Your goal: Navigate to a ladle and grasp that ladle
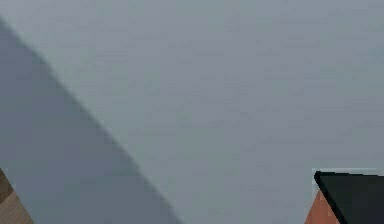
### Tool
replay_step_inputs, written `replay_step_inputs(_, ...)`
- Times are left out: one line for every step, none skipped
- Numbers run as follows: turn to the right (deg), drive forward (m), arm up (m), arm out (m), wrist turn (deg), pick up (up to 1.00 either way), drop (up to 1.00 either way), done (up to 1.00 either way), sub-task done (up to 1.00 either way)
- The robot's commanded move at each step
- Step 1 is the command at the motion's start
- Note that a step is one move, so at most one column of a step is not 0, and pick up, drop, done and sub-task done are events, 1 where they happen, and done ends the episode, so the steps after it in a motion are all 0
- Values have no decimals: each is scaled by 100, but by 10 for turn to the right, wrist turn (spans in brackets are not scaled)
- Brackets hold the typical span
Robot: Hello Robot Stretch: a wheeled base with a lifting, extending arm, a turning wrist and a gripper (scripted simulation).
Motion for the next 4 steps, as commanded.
replay_step_inputs(0, 0, 0, 14, 0, 0, 0, 0, 0)
replay_step_inputs(0, 0, 0, 0, 0, 100, 0, 0, 0)
replay_step_inputs(0, 0, 0, 0, -270, 0, 0, 0, 0)
replay_step_inputs(0, 0, -12, 0, 0, 0, 0, 0, 0)
